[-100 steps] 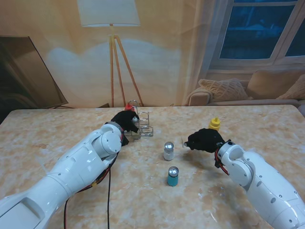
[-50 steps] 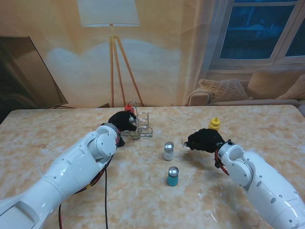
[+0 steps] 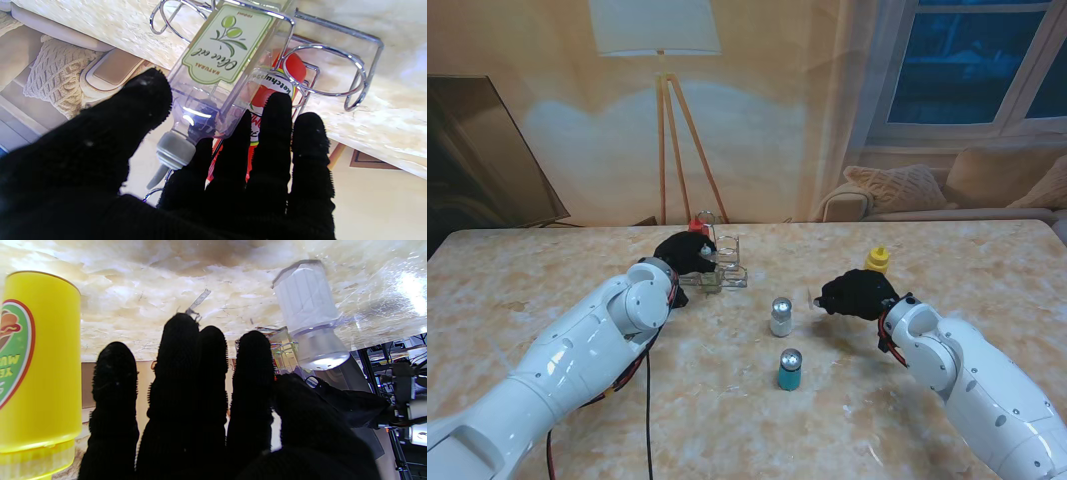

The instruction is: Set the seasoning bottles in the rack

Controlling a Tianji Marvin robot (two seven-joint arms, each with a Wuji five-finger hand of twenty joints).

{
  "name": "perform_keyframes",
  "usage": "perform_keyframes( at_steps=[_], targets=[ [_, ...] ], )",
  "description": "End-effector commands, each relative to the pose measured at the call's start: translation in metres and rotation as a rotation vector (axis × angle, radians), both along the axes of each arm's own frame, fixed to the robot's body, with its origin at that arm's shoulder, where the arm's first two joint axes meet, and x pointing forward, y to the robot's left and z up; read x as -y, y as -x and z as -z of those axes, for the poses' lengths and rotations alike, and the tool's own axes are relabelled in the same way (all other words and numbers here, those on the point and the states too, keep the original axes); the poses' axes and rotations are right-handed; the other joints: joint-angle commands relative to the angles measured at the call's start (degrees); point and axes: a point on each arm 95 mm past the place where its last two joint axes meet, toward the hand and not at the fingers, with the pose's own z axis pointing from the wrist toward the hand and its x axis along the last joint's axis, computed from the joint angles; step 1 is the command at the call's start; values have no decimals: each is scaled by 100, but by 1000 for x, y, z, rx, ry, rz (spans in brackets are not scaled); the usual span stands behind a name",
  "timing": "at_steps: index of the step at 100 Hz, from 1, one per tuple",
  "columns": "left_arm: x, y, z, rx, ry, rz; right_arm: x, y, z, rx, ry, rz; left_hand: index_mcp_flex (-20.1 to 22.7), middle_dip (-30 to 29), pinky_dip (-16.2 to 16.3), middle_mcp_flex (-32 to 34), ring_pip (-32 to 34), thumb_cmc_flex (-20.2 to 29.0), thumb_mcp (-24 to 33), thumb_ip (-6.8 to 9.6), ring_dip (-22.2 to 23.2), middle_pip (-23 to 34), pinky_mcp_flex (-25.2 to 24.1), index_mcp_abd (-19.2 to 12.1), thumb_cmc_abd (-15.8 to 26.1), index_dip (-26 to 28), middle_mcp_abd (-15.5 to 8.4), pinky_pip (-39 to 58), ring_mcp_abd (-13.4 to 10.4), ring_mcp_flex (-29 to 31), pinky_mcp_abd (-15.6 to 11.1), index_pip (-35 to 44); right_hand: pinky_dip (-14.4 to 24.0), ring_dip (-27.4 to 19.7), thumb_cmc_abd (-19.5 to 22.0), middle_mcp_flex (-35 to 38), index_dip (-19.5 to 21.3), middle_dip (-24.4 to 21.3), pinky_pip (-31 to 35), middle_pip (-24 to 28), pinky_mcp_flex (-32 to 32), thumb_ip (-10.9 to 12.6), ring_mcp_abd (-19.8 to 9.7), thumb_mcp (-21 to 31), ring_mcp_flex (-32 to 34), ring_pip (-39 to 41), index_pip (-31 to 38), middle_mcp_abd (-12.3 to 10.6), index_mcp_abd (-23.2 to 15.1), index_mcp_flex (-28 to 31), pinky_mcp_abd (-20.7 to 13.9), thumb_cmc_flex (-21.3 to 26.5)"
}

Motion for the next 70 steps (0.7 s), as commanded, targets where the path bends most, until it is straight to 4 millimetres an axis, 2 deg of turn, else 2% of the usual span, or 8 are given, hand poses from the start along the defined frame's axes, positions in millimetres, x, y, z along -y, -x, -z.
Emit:
perform_keyframes(
  at_steps=[1,23,70],
  targets=[
    [0,0,-1,-6,-3,15,-3,4,5,-18,6,-11,-135,-85,-123,-187,-103,-218,201,81,-134,-58,-65,-171,-11,21,-315,-44,46,-56,-71,-8,75,-29,-59,69,-22,19,-39,30,-7,-175,-143,121,107,17,50,-13,-127,120,17,-37],
    [-1,2,-8,21,-3,37,-3,4,5,-16,6,-11,-252,-141,-148,-255,-107,-271,152,68,-157,-105,-105,-223,44,39,-359,-89,-1,-52,-64,131,74,-26,-49,63,-21,21,-39,32,-7,-176,-143,126,99,17,49,-19,-129,118,20,-45],
    [-17,11,-31,116,-14,60,-4,4,5,-17,6,-14,-343,-212,-199,-421,-173,-284,-29,78,-169,-214,-238,-193,202,-25,-277,-206,6,-145,-41,122,75,-26,-39,51,-17,20,-40,31,-13,-177,-150,115,89,18,47,-23,-134,102,15,-39]
  ],
)
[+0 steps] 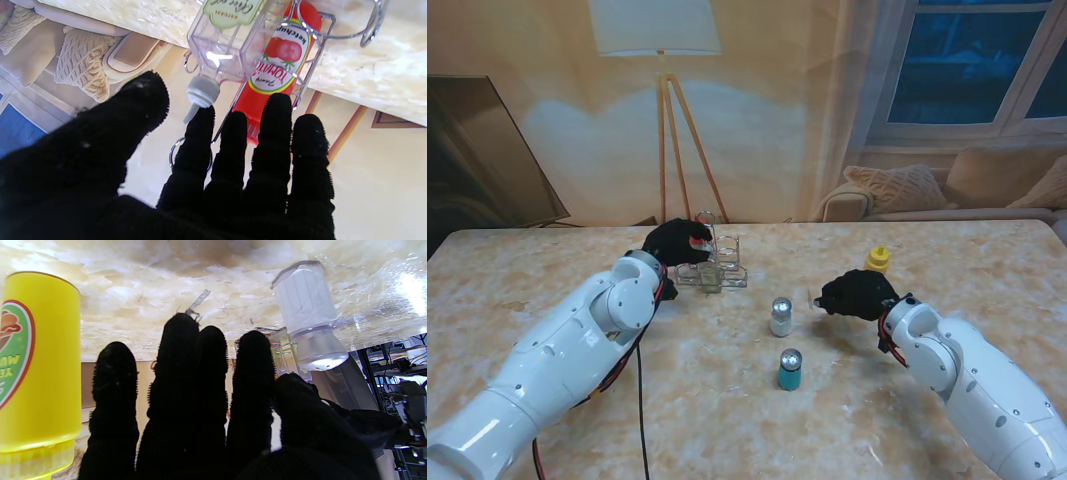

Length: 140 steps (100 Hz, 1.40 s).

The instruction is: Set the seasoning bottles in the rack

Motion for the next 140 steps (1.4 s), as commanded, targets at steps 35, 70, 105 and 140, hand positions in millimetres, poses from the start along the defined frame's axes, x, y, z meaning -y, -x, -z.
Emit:
perform_keyframes(
  at_steps=[35,70,105,140],
  targets=[
    [-22,26,-18,112,-16,50,-4,4,5,-17,5,-15,-268,-132,-54,-528,-23,-33,-70,117,19,-220,-314,-141,95,-45,-129,-126,-52,-288,-90,-31,76,-27,-34,55,-17,19,-41,36,-15,-177,-145,102,89,19,48,-13,-127,99,21,-38],
    [-5,59,-25,131,25,188,-5,5,5,-17,5,-15,-276,-67,116,-340,168,60,-90,124,212,-104,-107,-152,131,-8,-112,58,-220,-100,-254,40,77,-29,-36,49,-18,17,-42,31,-15,-173,-143,101,85,19,46,-12,-132,98,17,-22],
    [40,72,-8,-16,82,327,-5,8,4,-6,5,-17,-344,-84,108,-391,10,92,-105,131,147,-170,-132,-153,158,-72,-78,-56,-129,-162,-193,-72,76,-30,-34,51,-20,17,-45,34,-20,-174,-154,115,88,16,52,-11,-132,94,6,-26],
    [67,71,7,-114,117,357,-4,9,4,-4,5,-16,-380,-96,34,-450,-170,119,-131,134,39,-215,-318,-134,169,-82,-99,-260,-15,-371,-62,-102,78,-30,-68,49,-25,16,-41,34,-11,-167,-150,144,87,18,55,-18,-141,90,17,3]
  ],
)
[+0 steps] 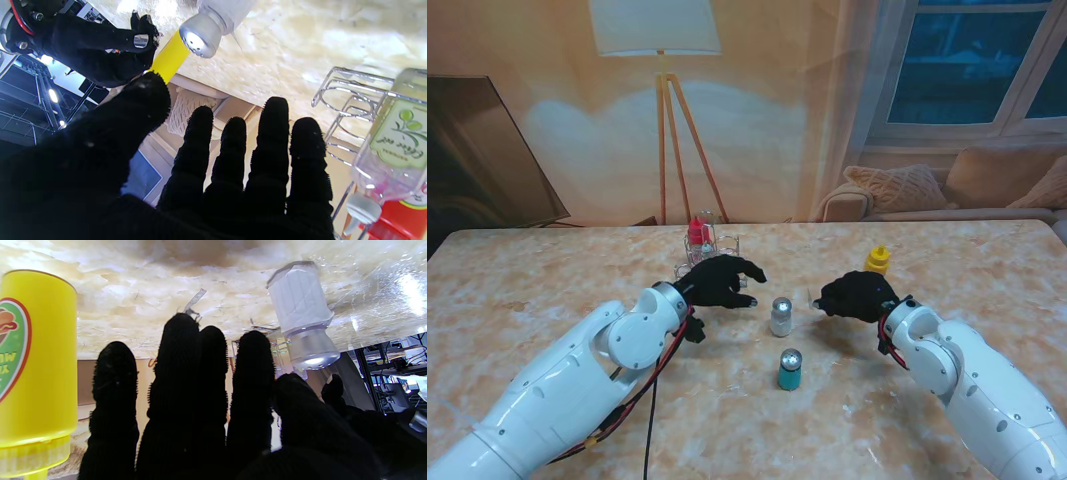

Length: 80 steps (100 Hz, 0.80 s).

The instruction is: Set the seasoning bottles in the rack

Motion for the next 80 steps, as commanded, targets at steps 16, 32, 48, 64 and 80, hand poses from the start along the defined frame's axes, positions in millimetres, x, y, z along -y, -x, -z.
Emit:
perform_keyframes(
  at_steps=[16,32,48,64,80],
  targets=[
    [17,-4,12,-67,-9,13,-2,4,5,-16,6,-7,-266,-47,21,-240,-162,-5,-41,133,-97,-106,-155,44,127,-134,-27,-123,131,-225,82,-233,78,-29,-64,50,-28,16,10,36,-11,-170,-144,153,88,21,59,-13,-140,90,17,-13],
    [27,-7,18,-87,-12,9,-2,4,5,-17,7,-6,-648,-113,15,-693,-195,-63,-131,142,-133,-286,-309,176,205,-286,41,-185,172,-394,115,-615,77,-30,-57,55,-31,16,8,37,-13,-173,-146,156,87,18,59,-11,-133,91,19,-26],
    [33,-9,22,-99,-16,14,-2,4,4,-16,7,-5,-791,-156,11,-927,-216,-122,-123,151,-148,-381,-382,188,166,-377,64,-238,204,-506,137,-842,77,-28,-53,51,-32,16,10,37,-12,-173,-147,161,93,24,62,-15,-132,97,15,-27],
    [40,-10,25,-107,-21,27,-1,4,4,-16,8,-4,-821,-179,15,-1004,-210,-141,-60,150,-155,-415,-395,173,95,-397,58,-254,203,-516,144,-910,76,-30,-61,56,-33,16,9,39,-14,-174,-144,165,87,20,60,-14,-132,95,18,-29],
    [48,-12,32,-140,-22,27,-1,5,4,-14,8,-3,-797,-177,31,-999,-151,-164,1,139,-128,-391,-375,159,33,-388,37,-245,167,-476,141,-910,75,-30,-62,50,-34,15,9,36,-14,-176,-151,164,89,21,59,-16,-138,93,19,-32]
  ],
)
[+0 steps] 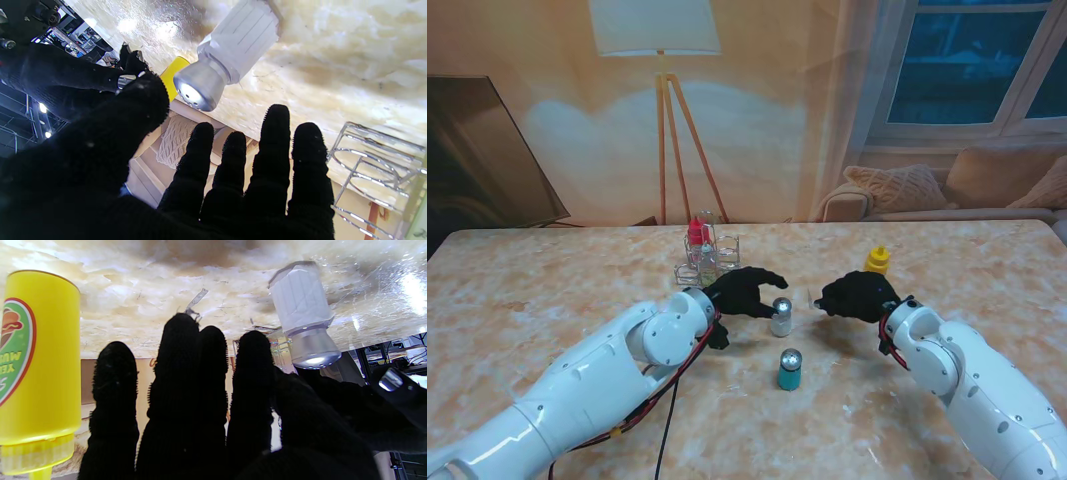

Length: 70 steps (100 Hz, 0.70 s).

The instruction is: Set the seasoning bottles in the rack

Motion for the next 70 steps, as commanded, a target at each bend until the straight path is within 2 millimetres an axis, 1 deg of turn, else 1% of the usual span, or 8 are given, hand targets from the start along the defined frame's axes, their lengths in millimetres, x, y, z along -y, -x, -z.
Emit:
perform_keyframes(
  at_steps=[1,18,26,30,40,51,70],
  targets=[
    [9,-1,2,-28,7,5,-3,4,5,-16,7,-7,-140,-46,33,-217,-62,-164,97,137,-97,9,-33,-42,-56,-32,-47,-50,28,-1,21,-142,75,-30,-65,55,-34,16,10,38,-14,-176,-151,157,89,21,59,-14,-138,93,19,-30],
    [17,-2,8,-66,23,17,-3,4,5,-17,9,-7,-134,-49,45,-240,-27,-208,225,123,-71,21,-16,-127,-190,-13,-89,-47,-1,26,16,-108,75,-31,-59,57,-33,15,11,36,-12,-176,-151,156,85,20,61,-38,-138,96,13,-35],
    [19,-3,12,-75,13,30,-2,4,4,-16,8,-6,-153,-53,51,-249,-11,-227,281,114,-54,21,-8,-131,-252,-10,-101,-45,-16,37,11,-97,76,-31,-58,48,-34,14,12,33,-13,-176,-143,158,86,19,58,2,-133,90,18,-34],
    [19,-3,13,-80,8,33,-2,4,4,-15,8,-6,-151,-54,53,-253,7,-212,315,112,-42,22,-1,-115,-281,-10,-93,-44,-21,58,5,-89,76,-31,-57,53,-33,16,12,36,-13,-176,-152,158,87,19,59,-23,-130,92,19,-33],
    [20,-4,17,-84,-2,39,-2,4,4,-14,8,-3,-151,-50,43,-260,55,-203,394,100,0,34,37,-129,-367,-13,-93,-55,-74,89,-54,-72,75,-32,-62,49,-34,16,11,37,-15,-176,-149,158,85,18,59,4,-140,90,19,-30],
    [21,-5,19,-82,-10,46,-1,4,4,-14,9,-3,-130,-33,43,-218,158,-141,491,95,76,76,96,-151,-454,-14,-116,-37,-150,176,-80,-39,75,-29,-61,52,-35,15,10,37,-14,-177,-140,158,87,23,59,-12,-136,94,20,-29],
    [23,-6,21,-77,-9,47,-1,4,4,-14,9,-3,-2,107,95,5,430,-62,550,73,345,292,253,-336,-466,91,-195,115,-353,393,-170,282,75,-30,-57,50,-33,15,10,37,-14,-176,-137,153,83,21,60,-17,-134,96,20,-35]
  ],
)
